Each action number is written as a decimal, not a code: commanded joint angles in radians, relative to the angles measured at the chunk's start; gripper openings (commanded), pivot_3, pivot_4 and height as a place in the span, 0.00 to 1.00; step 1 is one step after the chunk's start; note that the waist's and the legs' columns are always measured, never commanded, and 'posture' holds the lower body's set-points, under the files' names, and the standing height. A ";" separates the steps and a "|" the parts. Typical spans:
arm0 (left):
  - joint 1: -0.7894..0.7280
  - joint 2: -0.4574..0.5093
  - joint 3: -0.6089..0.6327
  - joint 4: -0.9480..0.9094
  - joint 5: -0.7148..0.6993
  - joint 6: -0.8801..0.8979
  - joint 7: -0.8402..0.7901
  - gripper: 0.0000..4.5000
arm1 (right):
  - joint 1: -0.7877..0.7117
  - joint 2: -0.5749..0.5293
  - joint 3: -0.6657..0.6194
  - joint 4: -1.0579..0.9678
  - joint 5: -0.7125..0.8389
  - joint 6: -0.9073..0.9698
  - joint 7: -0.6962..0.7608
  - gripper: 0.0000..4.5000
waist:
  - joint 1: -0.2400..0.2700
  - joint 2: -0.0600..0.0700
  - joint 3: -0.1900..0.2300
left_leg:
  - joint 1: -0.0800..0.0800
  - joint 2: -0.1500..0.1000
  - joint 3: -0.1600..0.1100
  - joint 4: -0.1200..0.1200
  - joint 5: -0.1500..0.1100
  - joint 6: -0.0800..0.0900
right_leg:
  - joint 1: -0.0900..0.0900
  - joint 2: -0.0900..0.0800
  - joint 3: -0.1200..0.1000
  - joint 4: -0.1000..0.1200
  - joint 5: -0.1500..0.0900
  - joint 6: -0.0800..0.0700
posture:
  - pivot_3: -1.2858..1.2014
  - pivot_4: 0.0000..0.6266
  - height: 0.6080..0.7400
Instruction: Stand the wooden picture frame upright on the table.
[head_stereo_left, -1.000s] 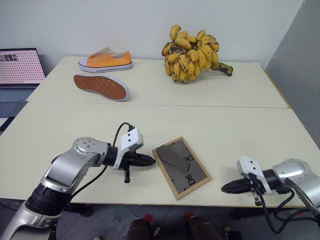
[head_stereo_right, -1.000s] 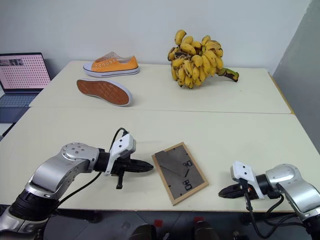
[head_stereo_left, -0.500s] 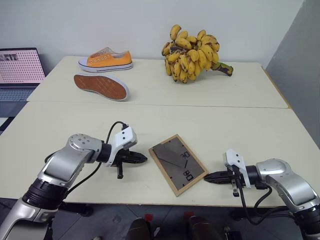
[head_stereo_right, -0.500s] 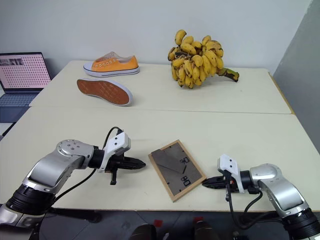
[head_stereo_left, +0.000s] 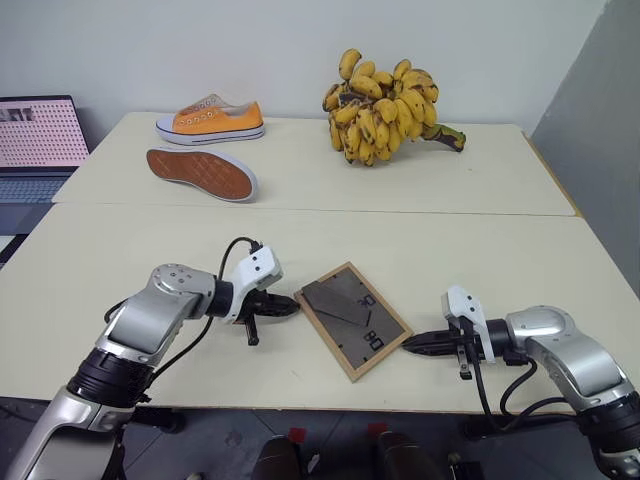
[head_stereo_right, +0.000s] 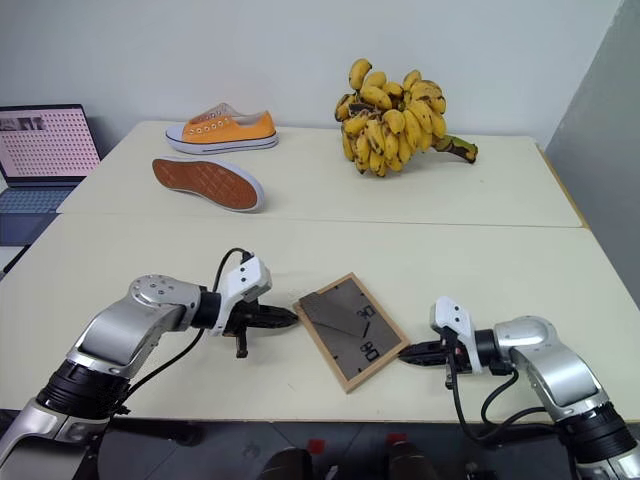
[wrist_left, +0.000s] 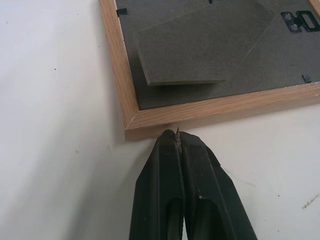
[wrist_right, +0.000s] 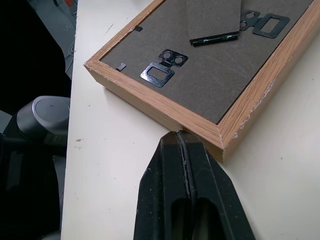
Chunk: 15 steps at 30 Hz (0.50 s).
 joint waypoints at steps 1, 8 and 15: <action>0.008 0.043 0.014 -0.033 0.010 -0.009 -0.018 0.01 | -0.009 0.005 -0.024 -0.001 0.014 -0.006 -0.010 0.00 | -0.001 0.000 0.000 | 0.000 0.000 0.000 0.000 0.000 0.000 | 0.000 0.000 0.000 0.000 0.000 0.000 | 0.52 0.24 1.00; -0.083 -0.050 -0.018 0.129 0.074 -0.050 0.048 0.01 | -0.011 0.036 -0.018 -0.035 0.032 0.031 -0.042 0.00 | 0.000 0.000 0.000 | 0.000 0.000 0.000 0.001 0.000 0.000 | 0.001 0.000 0.000 0.000 0.000 0.000 | 0.52 0.24 1.00; -0.207 -0.191 -0.049 0.294 0.131 -0.097 0.097 0.01 | -0.018 0.037 -0.018 -0.053 0.044 0.058 -0.047 0.00 | 0.006 0.000 0.000 | -0.001 -0.001 -0.001 0.001 0.000 0.000 | 0.000 0.000 0.000 0.000 0.000 0.000 | 0.52 0.24 1.00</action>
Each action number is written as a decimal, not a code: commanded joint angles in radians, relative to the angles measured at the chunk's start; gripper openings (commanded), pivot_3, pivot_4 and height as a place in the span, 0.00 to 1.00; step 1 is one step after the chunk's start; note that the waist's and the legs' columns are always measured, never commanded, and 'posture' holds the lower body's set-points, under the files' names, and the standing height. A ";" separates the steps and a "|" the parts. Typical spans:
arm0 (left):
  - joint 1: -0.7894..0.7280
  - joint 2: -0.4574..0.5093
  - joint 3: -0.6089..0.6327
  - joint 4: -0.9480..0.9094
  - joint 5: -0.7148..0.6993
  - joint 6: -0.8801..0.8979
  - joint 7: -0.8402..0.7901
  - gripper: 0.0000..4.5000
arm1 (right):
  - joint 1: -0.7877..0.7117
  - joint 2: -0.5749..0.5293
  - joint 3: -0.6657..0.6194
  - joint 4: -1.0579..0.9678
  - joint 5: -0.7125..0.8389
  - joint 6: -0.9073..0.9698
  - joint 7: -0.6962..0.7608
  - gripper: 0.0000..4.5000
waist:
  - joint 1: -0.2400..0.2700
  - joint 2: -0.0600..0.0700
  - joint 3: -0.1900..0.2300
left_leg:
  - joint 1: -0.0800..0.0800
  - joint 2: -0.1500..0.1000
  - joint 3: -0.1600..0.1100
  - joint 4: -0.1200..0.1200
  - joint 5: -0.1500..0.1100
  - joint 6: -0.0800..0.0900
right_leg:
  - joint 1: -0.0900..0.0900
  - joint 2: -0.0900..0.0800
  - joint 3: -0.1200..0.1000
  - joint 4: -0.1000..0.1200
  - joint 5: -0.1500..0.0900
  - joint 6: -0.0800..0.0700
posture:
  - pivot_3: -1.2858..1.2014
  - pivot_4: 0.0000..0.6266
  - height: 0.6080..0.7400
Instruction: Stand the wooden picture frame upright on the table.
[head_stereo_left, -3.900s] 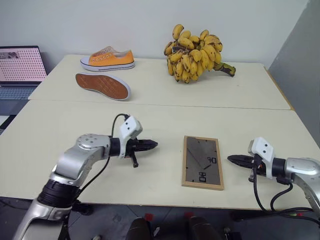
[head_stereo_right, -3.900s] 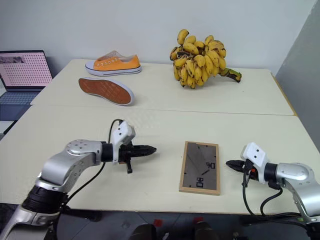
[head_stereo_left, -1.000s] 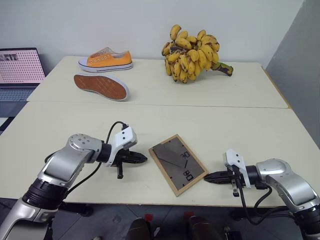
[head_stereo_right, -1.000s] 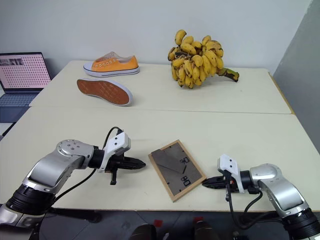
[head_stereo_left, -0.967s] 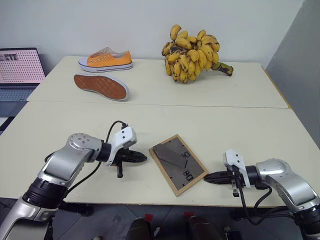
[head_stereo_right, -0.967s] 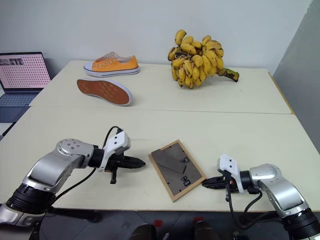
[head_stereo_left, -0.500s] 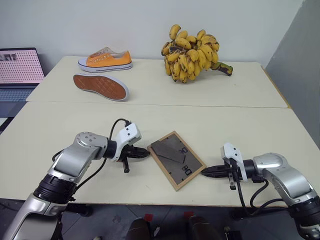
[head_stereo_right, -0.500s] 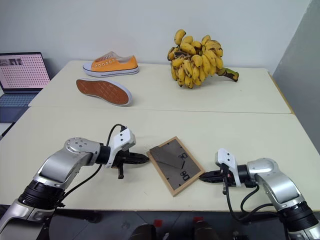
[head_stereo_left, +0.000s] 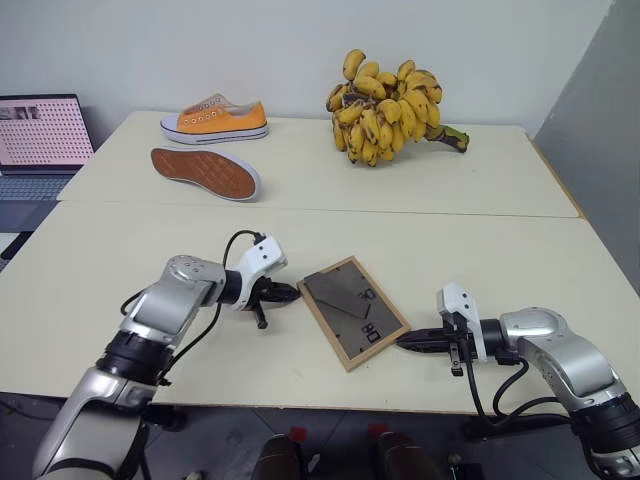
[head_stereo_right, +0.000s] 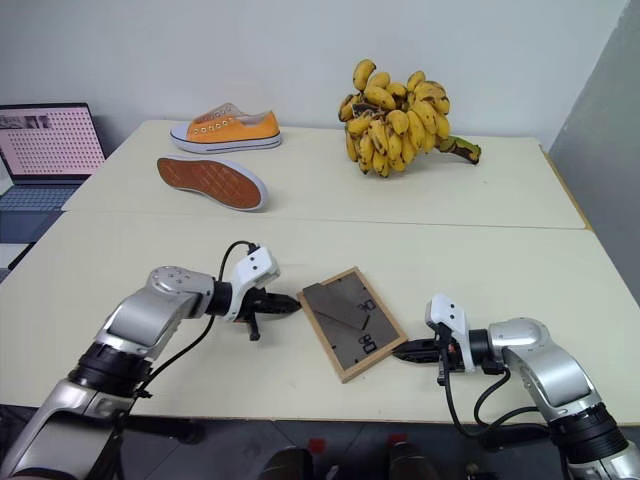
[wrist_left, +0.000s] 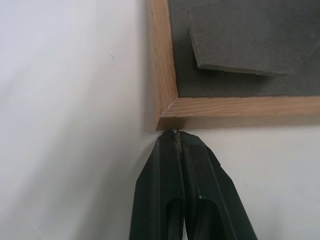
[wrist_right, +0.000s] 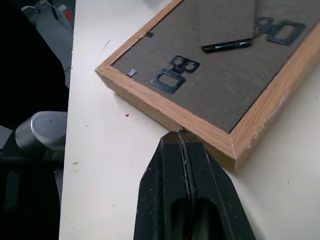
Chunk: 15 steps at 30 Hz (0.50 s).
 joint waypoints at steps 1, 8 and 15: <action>-0.070 -0.058 -0.009 0.061 0.029 -0.043 0.024 0.01 | -0.020 0.000 -0.016 -0.041 0.024 0.011 -0.004 0.00 | 0.001 0.000 0.000 | 0.000 0.000 0.000 0.000 0.000 0.000 | 0.000 0.000 0.000 0.000 0.000 0.000 | 0.52 0.24 1.00; -0.170 -0.129 0.012 0.241 0.083 -0.127 0.069 0.01 | -0.017 0.005 -0.020 -0.052 0.029 0.023 -0.012 0.00 | 0.003 0.000 0.000 | 0.000 0.000 -0.001 0.000 0.000 0.000 | 0.000 0.000 0.000 0.000 0.000 0.000 | 0.52 0.24 1.00; -0.207 -0.130 0.058 0.338 0.097 -0.180 0.122 0.01 | 0.022 -0.060 -0.049 -0.061 0.024 0.008 0.016 0.00 | 0.003 0.000 0.000 | -0.001 0.000 -0.001 0.000 0.000 0.000 | 0.000 0.000 0.000 0.000 0.000 0.000 | 0.52 0.24 1.00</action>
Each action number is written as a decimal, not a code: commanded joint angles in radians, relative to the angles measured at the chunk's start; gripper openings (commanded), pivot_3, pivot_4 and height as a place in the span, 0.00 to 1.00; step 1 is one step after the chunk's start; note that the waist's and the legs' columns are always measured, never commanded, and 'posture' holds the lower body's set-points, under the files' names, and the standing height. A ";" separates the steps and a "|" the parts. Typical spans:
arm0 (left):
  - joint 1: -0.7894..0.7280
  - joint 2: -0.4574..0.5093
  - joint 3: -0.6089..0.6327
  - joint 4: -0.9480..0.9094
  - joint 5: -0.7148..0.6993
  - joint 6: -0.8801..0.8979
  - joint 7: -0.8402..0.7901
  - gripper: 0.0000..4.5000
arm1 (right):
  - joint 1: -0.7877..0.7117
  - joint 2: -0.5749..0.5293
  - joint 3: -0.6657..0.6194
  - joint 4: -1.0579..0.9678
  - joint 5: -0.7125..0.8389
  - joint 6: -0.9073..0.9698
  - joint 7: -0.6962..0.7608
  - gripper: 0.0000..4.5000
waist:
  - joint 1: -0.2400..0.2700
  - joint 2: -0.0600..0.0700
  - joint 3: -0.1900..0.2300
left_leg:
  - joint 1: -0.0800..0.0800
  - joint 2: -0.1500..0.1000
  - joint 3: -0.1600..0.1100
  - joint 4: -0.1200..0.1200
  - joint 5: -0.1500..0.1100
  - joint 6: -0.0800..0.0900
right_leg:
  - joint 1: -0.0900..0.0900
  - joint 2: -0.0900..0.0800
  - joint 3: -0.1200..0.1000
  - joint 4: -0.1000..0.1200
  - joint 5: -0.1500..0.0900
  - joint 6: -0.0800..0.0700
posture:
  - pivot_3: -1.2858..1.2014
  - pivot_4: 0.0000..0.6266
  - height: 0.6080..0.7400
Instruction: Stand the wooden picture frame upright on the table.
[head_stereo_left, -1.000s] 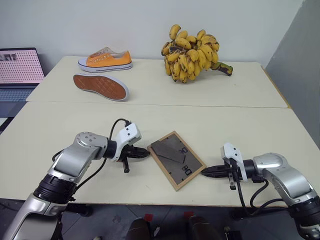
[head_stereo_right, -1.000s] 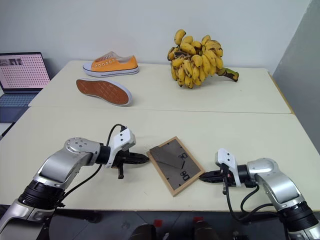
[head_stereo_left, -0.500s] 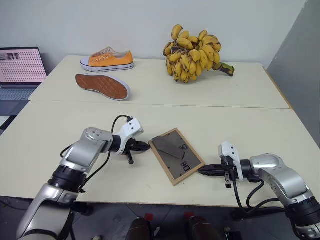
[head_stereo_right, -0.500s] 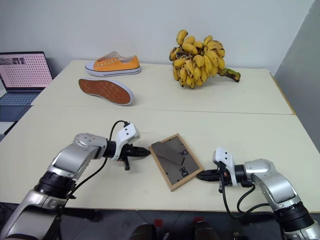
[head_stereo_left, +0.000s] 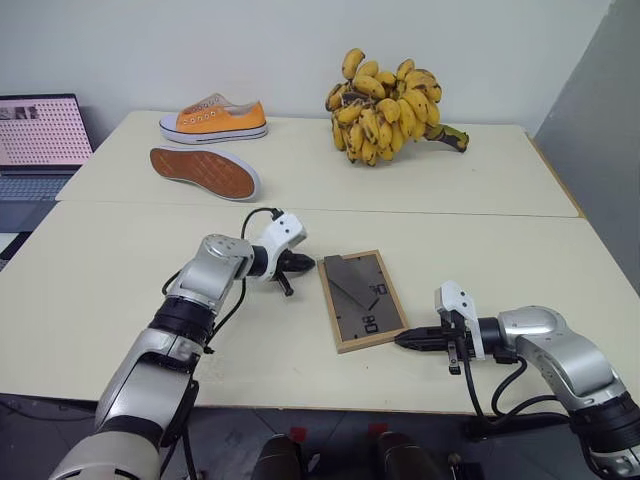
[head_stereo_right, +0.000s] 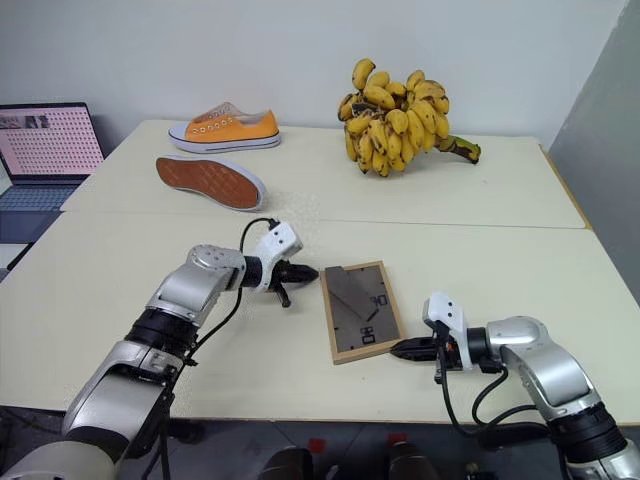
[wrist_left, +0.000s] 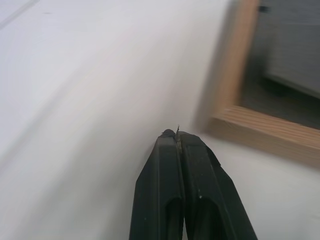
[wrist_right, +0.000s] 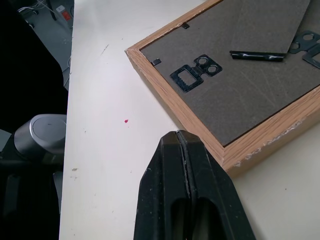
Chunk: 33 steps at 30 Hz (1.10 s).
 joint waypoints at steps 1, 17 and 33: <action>0.008 0.036 0.028 -0.057 -0.004 0.001 -0.037 0.01 | 0.032 -0.080 -0.055 -0.031 0.019 -0.021 0.047 0.00 | 0.000 0.000 0.000 | 0.000 0.000 0.000 0.000 0.000 0.000 | 0.000 0.000 0.000 0.000 0.000 0.000 | 0.52 0.24 1.00; 0.204 0.138 0.171 -0.697 -0.366 0.792 -0.042 0.01 | -0.150 -0.009 -0.028 0.311 -0.164 -0.340 0.004 0.00 | -0.009 -0.001 0.001 | 0.001 0.000 -0.002 0.000 0.001 0.001 | 0.002 -0.001 -0.001 0.000 -0.002 0.005 | 0.52 0.24 1.00; 0.166 0.066 0.387 -0.589 -0.700 1.173 0.253 0.52 | -0.118 0.068 -0.011 0.279 -0.178 -0.320 -0.060 0.00 | -0.009 0.000 0.000 | 0.001 -0.001 -0.006 0.000 0.001 0.001 | 0.003 -0.002 -0.004 0.001 0.001 0.001 | 0.52 0.24 1.00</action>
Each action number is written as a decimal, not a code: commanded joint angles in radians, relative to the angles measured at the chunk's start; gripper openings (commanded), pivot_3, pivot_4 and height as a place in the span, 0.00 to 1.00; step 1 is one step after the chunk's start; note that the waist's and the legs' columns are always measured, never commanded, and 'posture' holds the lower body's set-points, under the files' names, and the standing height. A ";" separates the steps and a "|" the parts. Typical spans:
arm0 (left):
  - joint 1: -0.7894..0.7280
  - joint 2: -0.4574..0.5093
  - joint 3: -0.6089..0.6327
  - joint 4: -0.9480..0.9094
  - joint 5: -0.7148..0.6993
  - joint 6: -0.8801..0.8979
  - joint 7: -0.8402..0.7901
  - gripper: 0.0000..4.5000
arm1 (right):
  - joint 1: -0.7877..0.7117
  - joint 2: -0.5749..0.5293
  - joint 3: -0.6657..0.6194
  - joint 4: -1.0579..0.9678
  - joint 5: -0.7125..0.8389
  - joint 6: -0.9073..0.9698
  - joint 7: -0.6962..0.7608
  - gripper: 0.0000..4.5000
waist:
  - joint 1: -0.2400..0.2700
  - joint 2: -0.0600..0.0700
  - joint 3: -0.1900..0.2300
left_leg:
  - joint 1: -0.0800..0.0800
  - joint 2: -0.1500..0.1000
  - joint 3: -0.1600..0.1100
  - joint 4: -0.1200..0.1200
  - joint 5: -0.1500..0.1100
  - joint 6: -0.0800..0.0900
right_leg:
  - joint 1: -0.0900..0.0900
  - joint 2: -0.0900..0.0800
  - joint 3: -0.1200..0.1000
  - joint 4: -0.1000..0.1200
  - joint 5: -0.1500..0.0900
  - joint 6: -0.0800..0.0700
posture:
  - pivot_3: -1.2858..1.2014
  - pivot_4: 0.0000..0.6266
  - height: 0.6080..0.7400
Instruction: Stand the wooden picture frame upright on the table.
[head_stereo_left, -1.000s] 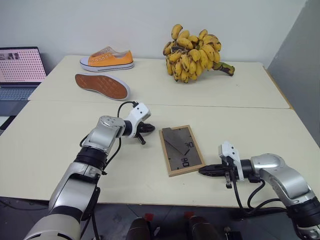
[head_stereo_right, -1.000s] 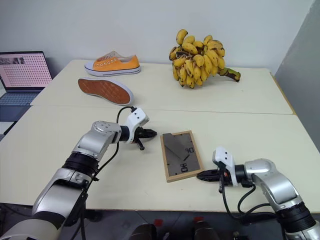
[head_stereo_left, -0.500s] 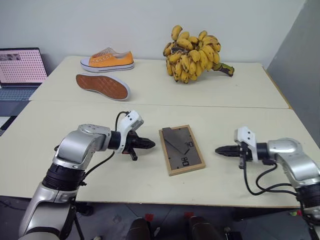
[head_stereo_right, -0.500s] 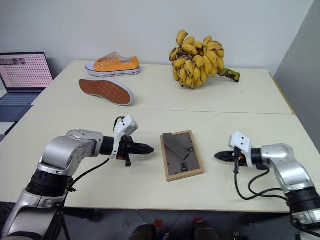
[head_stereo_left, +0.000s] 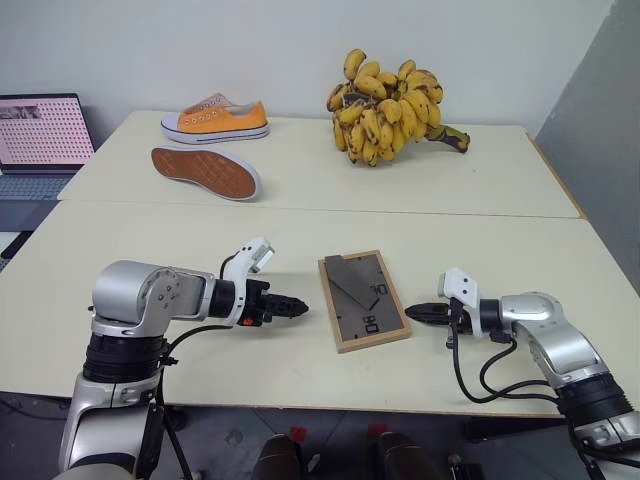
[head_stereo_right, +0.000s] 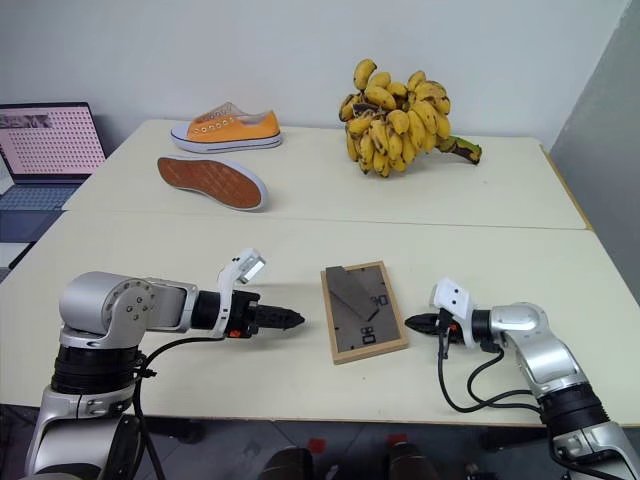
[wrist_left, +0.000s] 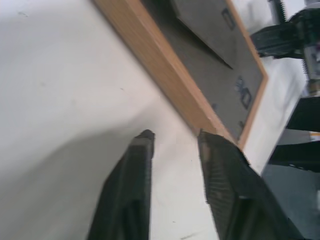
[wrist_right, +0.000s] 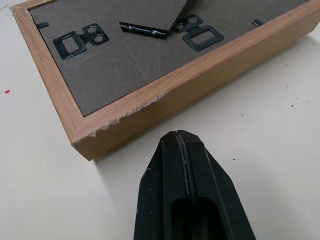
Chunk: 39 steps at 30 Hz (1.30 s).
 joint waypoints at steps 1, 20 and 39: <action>-0.046 -0.014 0.051 0.063 -0.141 0.005 0.120 0.59 | -0.001 0.001 -0.014 -0.037 0.004 0.006 -0.008 0.00 | 0.000 0.000 0.000 | 0.000 0.000 -0.001 0.000 0.000 0.000 | 0.000 0.000 0.000 0.000 0.000 0.000 | 0.52 0.24 1.00; 0.003 -0.029 0.032 0.245 -0.931 0.005 0.897 0.59 | -0.022 0.082 0.031 -0.046 -0.035 0.022 -0.061 0.00 | 0.001 0.000 0.000 | 0.000 -0.002 -0.003 0.000 0.001 -0.001 | 0.001 -0.001 -0.001 0.001 0.000 0.000 | 0.52 0.24 1.00; 0.039 0.084 -0.159 0.240 -1.306 -0.260 1.194 0.59 | -0.038 0.237 0.054 -0.103 -0.029 0.113 -0.167 0.00 | 0.000 0.000 0.000 | 0.001 -0.004 -0.005 0.000 0.002 -0.003 | 0.001 -0.002 0.000 0.001 0.000 0.000 | 0.52 0.24 1.00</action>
